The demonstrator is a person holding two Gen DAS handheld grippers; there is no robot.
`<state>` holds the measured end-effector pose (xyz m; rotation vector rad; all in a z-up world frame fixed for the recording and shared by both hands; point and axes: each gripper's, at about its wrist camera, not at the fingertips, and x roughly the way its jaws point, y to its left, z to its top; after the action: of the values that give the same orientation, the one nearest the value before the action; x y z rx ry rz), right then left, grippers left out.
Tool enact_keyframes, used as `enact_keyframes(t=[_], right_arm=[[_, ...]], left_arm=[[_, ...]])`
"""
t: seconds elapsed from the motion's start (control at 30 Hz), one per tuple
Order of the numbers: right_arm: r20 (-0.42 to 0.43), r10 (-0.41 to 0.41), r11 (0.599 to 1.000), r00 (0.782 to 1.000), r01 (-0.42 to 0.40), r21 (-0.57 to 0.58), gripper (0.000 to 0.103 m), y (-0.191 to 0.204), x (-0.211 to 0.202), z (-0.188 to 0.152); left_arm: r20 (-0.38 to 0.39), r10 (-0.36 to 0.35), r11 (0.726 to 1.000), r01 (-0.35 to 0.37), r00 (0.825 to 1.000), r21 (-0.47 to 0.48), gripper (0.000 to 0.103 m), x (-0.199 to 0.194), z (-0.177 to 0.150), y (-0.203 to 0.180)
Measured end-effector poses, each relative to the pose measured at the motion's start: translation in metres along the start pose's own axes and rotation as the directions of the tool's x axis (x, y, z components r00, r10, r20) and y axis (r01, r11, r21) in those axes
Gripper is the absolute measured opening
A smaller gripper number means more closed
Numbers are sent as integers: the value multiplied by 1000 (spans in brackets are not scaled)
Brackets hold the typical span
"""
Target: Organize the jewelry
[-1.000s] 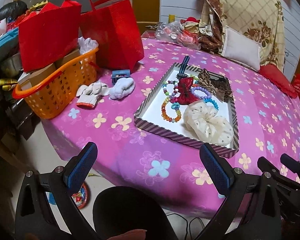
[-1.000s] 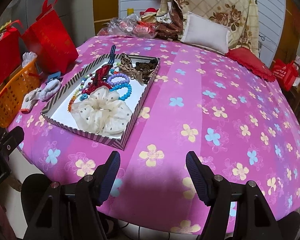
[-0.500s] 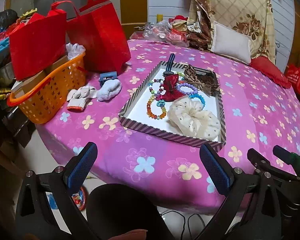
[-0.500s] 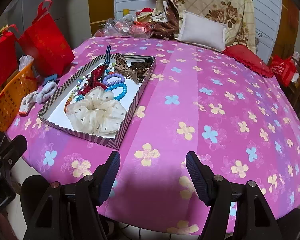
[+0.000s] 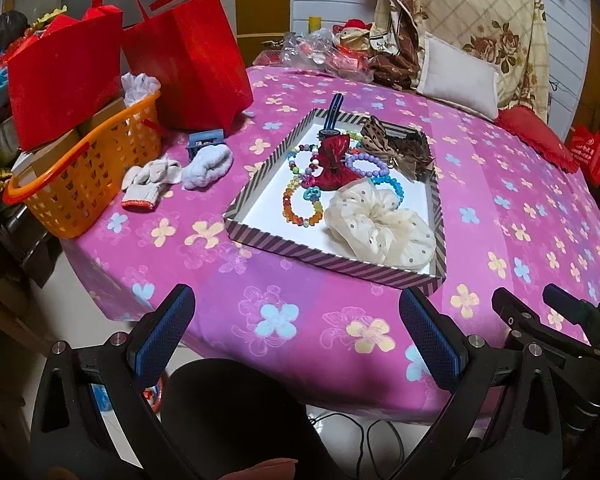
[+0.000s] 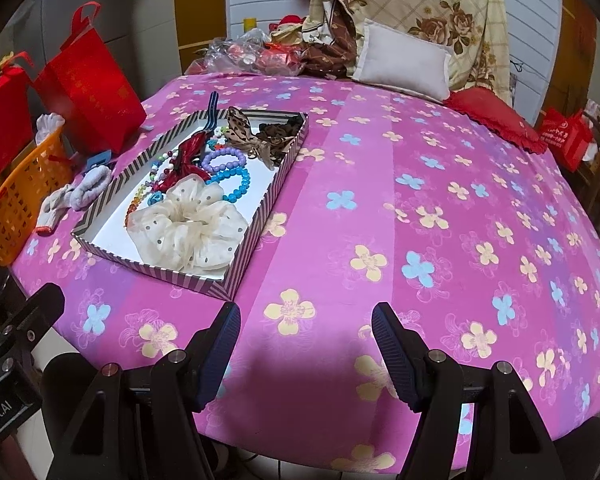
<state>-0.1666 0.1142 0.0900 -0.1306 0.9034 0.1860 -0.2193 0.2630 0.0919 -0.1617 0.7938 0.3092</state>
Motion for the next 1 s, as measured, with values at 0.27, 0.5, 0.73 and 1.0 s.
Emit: enact_keyframes(t=[0.27,0.5,0.73,1.0], right_arm=[[4,-7,1000,1000,7,2,66,0,0,0],[20,-13,1000,1000,13,-3,66,-1,-3,0],[47,-25,1000,999,25,-4,66,-2,-8,1],[71,-33,999,997,33,-6,66,-3,-12,1]], left_arm=[[-9,-7,1000,7,1000,9,102,2,0,-3],[-11,-12,1000,12,1000,14,102,2,-1,-4],[-9,-15,1000,15,1000,22,102,1,-2,-5],[-20,-28,999,29,999,24,102,2,-2,-6]])
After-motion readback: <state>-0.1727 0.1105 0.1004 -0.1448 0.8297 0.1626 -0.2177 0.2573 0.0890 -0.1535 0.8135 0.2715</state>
